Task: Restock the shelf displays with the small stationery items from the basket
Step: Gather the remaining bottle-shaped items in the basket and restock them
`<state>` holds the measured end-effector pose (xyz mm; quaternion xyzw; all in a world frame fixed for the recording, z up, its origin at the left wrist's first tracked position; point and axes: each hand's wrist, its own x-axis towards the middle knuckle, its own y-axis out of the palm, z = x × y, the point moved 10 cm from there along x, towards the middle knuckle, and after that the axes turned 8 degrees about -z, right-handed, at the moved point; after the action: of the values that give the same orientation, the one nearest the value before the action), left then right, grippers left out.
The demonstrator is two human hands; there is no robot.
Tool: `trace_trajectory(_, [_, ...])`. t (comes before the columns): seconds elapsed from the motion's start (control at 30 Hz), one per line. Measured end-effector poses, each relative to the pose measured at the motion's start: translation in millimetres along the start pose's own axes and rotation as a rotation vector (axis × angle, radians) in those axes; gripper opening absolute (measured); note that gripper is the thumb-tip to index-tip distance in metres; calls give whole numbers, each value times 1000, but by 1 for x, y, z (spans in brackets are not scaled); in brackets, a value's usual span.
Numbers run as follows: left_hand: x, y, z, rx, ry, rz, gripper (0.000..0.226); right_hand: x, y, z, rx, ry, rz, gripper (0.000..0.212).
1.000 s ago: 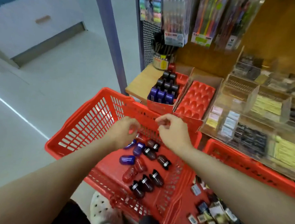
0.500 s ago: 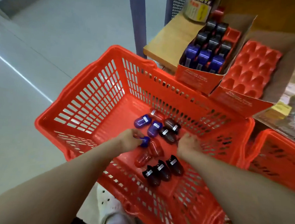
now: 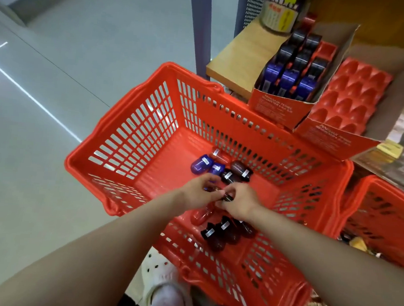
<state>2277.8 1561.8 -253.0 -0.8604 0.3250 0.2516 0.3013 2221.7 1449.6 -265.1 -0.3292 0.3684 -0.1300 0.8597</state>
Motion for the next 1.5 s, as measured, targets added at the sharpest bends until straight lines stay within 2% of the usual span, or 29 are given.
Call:
trace_trajectory(0.1, [-7, 5, -5, 12, -18, 108, 34, -8, -6, 12, 272, -36, 26, 39])
trace_trajectory(0.2, [-14, 4, 11, -68, -131, 167, 31, -6, -4, 4, 459, 53, 83, 71])
trace_trajectory(0.27, [-13, -4, 22, -110, -180, 119, 30, -2, 3, -11, 289, 93, 106, 87])
trace_trajectory(0.33, [-10, -16, 31, -175, -226, 39, 28, 0, 10, -33, -168, 110, 115, 78])
trace_trajectory(0.4, [-6, -22, 37, -263, -272, 2, 28, -1, 22, -59, -477, 178, 145, 69])
trace_trajectory(0.47, [-3, -21, 43, -353, -316, 12, 30, -4, 36, -74, -563, 231, 162, 60])
trace_trajectory(0.6, [3, -19, 48, -471, -348, 17, 35, 2, 42, -71, -566, 156, 38, 49])
trace_trajectory(0.7, [3, -18, 45, -515, -353, 7, 35, 13, 23, -59, -318, 168, -87, 38])
trace_trajectory(0.8, [-1, -14, 39, -623, -383, 15, 31, 15, 15, -36, 360, 223, -85, 30])
trace_trajectory(0.87, [-2, -12, 32, -687, -379, 41, 29, 7, 12, -14, 633, 180, -67, 27])
trace_trajectory(1.03, [-8, -13, 16, -785, -331, 46, 18, -9, 9, 11, 913, 163, -106, 23])
trace_trajectory(1.1, [-7, -21, 17, -801, -295, -23, 33, -13, 8, 20, 929, 131, -81, 22])
trace_trajectory(1.17, [-7, -28, 18, -832, -278, -67, 35, -15, 11, 26, 940, 98, -6, 25])
trace_trajectory(1.23, [-5, -36, 22, -846, -283, -106, 31, -15, 10, 18, 804, 109, 30, 33])
trace_trajectory(1.27, [-4, -40, 24, -843, -291, -128, 32, -13, 8, 8, 638, 112, 13, 37])
trace_trajectory(1.33, [-2, -46, 27, -857, -304, -156, 39, -9, 7, -16, 179, 109, -4, 47])
trace_trajectory(1.4, [1, -48, 29, -880, -312, -177, 43, -14, 23, -38, -250, 116, 98, 63])
trace_trajectory(1.43, [2, -49, 30, -884, -314, -188, 43, -17, 34, -46, -386, 108, 158, 69])
trace_trajectory(1.5, [4, -49, 31, -893, -313, -191, 43, -19, 53, -48, -494, 49, 218, 72])
